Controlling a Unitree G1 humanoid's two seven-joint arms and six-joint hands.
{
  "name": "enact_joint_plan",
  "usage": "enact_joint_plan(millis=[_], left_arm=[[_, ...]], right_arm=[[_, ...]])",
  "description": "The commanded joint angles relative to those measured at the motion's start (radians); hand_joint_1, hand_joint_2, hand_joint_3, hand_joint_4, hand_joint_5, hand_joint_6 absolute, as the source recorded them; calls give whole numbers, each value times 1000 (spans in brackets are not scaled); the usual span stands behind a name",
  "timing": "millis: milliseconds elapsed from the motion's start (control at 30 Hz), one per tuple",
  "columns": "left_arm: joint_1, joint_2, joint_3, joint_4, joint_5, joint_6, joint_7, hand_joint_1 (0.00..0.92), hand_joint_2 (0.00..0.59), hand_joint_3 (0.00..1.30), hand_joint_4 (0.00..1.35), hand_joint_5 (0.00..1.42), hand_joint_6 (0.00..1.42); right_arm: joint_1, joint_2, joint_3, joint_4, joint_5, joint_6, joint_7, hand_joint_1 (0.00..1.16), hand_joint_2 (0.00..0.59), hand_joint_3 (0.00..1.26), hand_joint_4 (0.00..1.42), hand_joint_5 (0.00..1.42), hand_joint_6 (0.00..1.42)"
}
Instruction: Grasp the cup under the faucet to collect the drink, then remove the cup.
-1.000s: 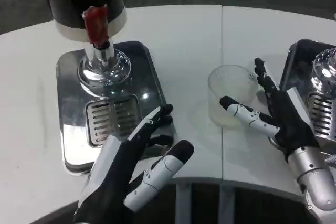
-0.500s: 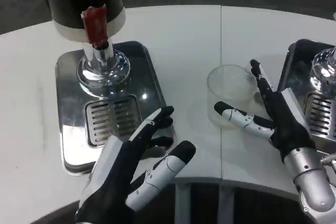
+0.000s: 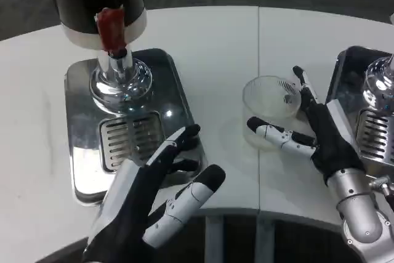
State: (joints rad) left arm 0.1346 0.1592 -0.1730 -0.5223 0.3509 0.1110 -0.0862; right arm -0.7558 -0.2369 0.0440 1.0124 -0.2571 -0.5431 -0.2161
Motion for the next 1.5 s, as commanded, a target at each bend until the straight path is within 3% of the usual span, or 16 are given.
enact_joint_plan(millis=[33, 100, 267, 367, 400, 500, 600, 967, 1300, 1500], left_arm=[[20, 6, 7, -15, -4, 11, -10, 0, 47, 171, 170, 288, 336], [22, 7, 9, -16, -4, 11, -10, 0, 47, 171, 170, 288, 336], [24, 7, 14, -18, -5, 10, -11, 0, 47, 171, 171, 288, 336], [28, 8, 16, -22, -6, 10, -13, 0, 47, 171, 172, 288, 336], [29, 8, 17, -23, -7, 10, -14, 0, 47, 171, 172, 288, 336], [30, 8, 18, -25, -7, 9, -16, 0, 47, 171, 172, 288, 336], [31, 7, 19, -25, -8, 7, -18, 0, 47, 171, 173, 288, 336], [33, 4, 14, -22, -11, -1, -17, 0, 48, 172, 174, 288, 336], [20, 1, 9, -6, -19, -6, -12, 0, 49, 172, 173, 288, 336], [18, -1, -1, 4, -25, -11, -10, 0, 49, 172, 173, 288, 336]], right_arm=[[5, 15, 7, 18, -9, -10, -40, 631, 176, 0, 222, 268, 260], [7, 20, 7, 21, -9, -11, -60, 644, 175, 45, 294, 347, 312], [22, 38, 9, 20, -22, -21, -133, 724, 182, 339, 551, 621, 536], [31, 43, 11, 17, -32, -27, -166, 764, 190, 492, 699, 791, 721], [34, 44, 11, 16, -35, -30, -178, 768, 182, 599, 817, 936, 912], [39, 42, 14, 7, -49, -35, -213, 821, 157, 740, 911, 1089, 1141], [41, 35, 21, -7, -66, -38, -237, 855, 131, 802, 965, 1172, 1275], [42, -17, 74, -63, -147, -14, -243, 857, 110, 835, 982, 1210, 1343], [47, -40, 73, -91, -144, 3, -221, 860, 98, 842, 994, 1221, 1353], [61, -72, 66, -114, -131, 20, -178, 858, 101, 857, 995, 1225, 1359]])
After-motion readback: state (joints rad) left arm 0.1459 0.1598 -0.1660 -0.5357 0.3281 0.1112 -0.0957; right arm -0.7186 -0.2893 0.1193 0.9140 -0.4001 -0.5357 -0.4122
